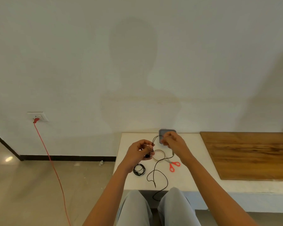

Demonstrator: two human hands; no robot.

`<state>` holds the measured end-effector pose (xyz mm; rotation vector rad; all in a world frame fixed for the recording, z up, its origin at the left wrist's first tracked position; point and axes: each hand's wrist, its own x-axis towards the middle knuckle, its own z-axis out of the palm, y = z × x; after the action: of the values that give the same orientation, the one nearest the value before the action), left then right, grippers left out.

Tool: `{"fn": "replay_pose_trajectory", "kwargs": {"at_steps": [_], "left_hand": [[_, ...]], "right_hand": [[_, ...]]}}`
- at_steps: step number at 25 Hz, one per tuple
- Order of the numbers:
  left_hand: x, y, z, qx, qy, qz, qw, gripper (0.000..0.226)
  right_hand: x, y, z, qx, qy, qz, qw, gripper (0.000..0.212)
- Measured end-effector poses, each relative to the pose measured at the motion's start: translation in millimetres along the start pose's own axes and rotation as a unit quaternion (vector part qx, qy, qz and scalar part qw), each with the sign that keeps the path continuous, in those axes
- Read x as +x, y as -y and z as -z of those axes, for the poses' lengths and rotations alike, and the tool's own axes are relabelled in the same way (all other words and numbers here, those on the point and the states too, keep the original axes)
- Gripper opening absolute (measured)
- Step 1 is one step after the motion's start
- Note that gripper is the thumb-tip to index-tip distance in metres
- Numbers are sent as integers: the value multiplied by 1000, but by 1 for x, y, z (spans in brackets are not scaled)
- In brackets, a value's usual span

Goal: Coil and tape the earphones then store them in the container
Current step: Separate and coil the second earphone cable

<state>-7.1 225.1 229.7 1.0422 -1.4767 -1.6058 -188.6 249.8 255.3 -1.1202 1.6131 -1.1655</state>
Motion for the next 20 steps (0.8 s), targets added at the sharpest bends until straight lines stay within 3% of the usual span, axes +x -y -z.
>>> {"fn": "replay_pose_trajectory", "kwargs": {"at_steps": [3,5,9,13,20], "left_hand": [[3,-2,-5,5,-43,-1,999,13],[3,-3,-6,-7,-52,8,999,13],[2,-2,-6,-18,-41,24,999,14],[1,-1,-7,47,-67,32,996,11],[-4,-11,-18,-112,-69,94,987,10]], "right_hand": [[-5,-3,-1,-31,160,35,986,25],[-7,-5,-2,-35,204,47,977,32],[-10,-11,-6,-36,98,87,991,22],[-13,-15,-13,-12,22,78,997,7],[-14,-9,-20,45,132,34,990,12]]}}
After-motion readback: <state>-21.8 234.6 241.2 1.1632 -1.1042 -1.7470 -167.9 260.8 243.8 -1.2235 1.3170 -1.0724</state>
